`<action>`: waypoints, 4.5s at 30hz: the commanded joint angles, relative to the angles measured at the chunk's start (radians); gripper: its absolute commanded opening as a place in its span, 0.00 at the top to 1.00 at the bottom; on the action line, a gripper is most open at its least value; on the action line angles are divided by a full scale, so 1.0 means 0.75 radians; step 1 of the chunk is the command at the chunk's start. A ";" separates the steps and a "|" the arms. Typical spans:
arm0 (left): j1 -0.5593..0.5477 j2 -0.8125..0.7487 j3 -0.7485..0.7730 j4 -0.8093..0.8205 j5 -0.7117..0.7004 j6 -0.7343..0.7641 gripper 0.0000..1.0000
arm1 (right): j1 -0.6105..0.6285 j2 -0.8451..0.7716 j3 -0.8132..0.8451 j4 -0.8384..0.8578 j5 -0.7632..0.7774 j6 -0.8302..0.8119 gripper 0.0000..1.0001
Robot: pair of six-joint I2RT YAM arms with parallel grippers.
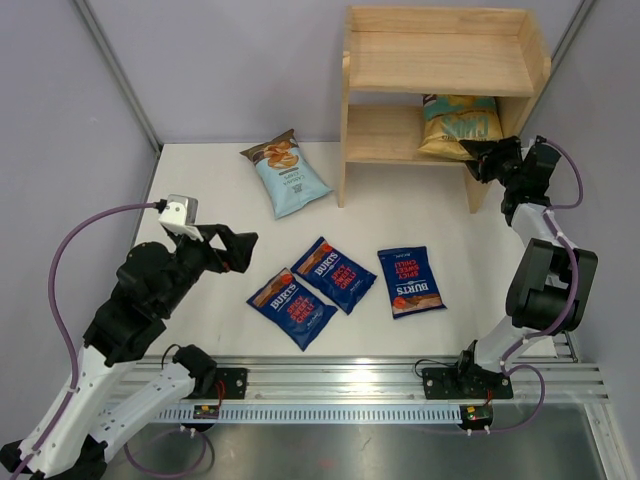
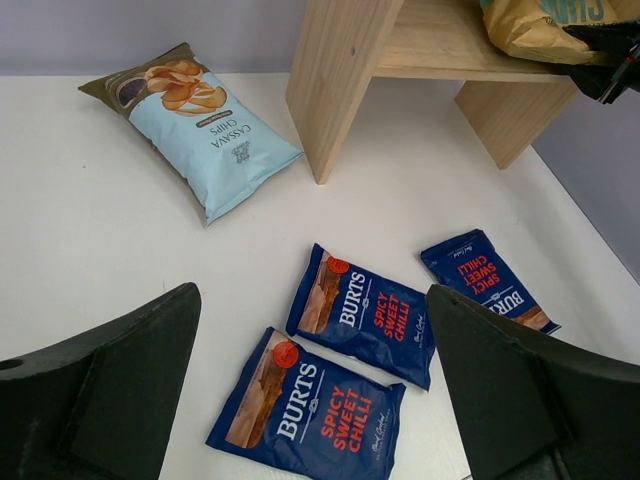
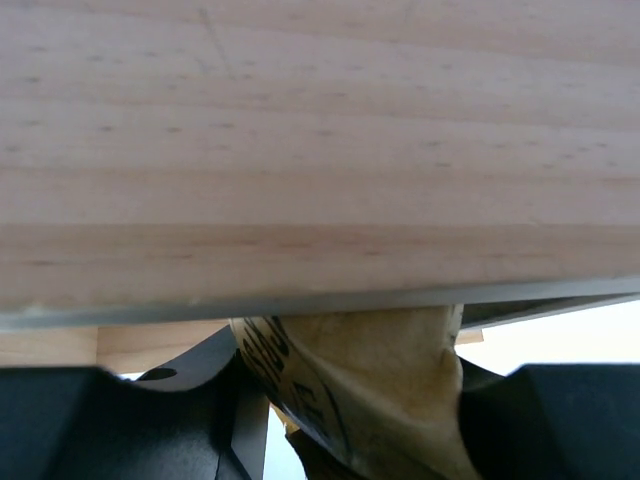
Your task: Place and organize the chips bags onto the shelf
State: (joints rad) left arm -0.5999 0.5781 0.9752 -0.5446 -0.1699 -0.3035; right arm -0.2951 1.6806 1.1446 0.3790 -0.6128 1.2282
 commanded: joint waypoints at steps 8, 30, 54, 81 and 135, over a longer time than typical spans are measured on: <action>0.004 0.029 0.027 0.025 0.026 0.018 0.01 | -0.085 -0.036 0.028 -0.033 0.015 -0.011 0.52; 0.006 0.356 0.203 -0.143 -0.172 -0.098 0.01 | -0.114 -0.451 -0.145 -0.497 0.128 -0.420 0.00; 0.619 1.202 0.446 0.380 0.449 -0.418 0.01 | 0.091 -1.046 -0.382 -0.553 -0.191 -0.581 0.01; 0.798 2.366 0.943 0.900 1.014 -0.645 0.04 | 0.191 -1.050 -0.495 -0.109 -0.388 -0.280 0.01; 0.393 0.473 -0.474 1.446 0.726 -1.262 0.87 | 1.128 -0.574 -0.577 0.591 0.099 -0.357 0.04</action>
State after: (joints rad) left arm -0.2520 0.9688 0.5747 0.5907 0.4122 -1.3048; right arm 0.5392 1.2533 0.6632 0.6327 -0.4900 0.9764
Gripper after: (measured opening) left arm 0.210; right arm 0.961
